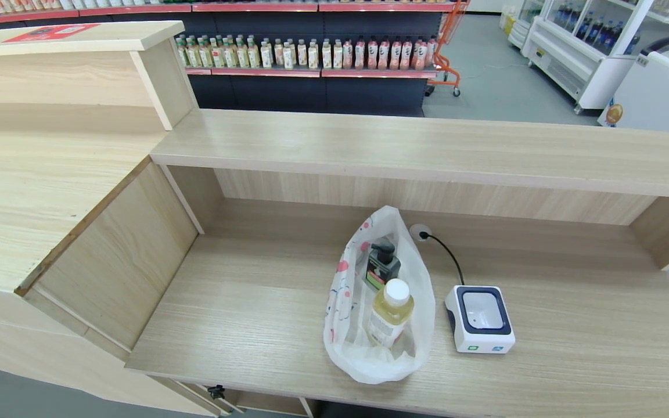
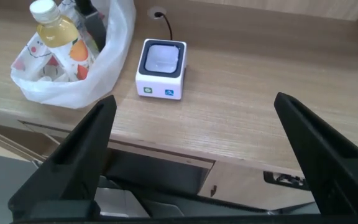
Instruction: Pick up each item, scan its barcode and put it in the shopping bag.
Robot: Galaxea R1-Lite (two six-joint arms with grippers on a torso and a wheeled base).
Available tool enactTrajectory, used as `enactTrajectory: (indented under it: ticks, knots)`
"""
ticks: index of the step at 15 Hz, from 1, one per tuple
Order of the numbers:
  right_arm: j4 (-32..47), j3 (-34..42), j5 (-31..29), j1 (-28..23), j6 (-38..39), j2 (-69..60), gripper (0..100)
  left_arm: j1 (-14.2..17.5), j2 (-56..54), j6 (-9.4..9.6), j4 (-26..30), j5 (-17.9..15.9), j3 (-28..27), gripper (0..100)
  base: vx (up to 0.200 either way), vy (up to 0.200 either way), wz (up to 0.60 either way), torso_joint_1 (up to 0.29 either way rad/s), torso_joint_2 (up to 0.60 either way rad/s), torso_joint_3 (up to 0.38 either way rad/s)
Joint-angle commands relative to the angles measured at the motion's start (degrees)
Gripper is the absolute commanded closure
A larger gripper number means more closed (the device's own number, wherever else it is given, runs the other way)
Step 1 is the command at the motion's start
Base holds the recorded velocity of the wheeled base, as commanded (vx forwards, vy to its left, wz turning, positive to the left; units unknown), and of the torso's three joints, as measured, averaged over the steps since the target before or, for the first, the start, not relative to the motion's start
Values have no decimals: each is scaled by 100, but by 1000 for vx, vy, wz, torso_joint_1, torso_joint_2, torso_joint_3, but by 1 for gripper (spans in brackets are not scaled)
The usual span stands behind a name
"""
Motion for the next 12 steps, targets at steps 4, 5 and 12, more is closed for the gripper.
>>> enactTrajectory:
  ticks: [4, 5, 12]
  knots:
    - [19, -6, 4, 6, -10, 21, 0, 0, 0, -1, -2, -2, 0, 0, 0, 0, 0, 0, 0, 0]
    - [19, -6, 4, 6, -1, 21, 0, 0, 9, -1, -2, -2, 0, 0, 0, 0, 0, 0, 0, 0]
    - [19, 3, 4, 6, -19, 21, 0, 0, 0, -37, -2, -2, 0, 0, 0, -29, 0, 0, 0, 0]
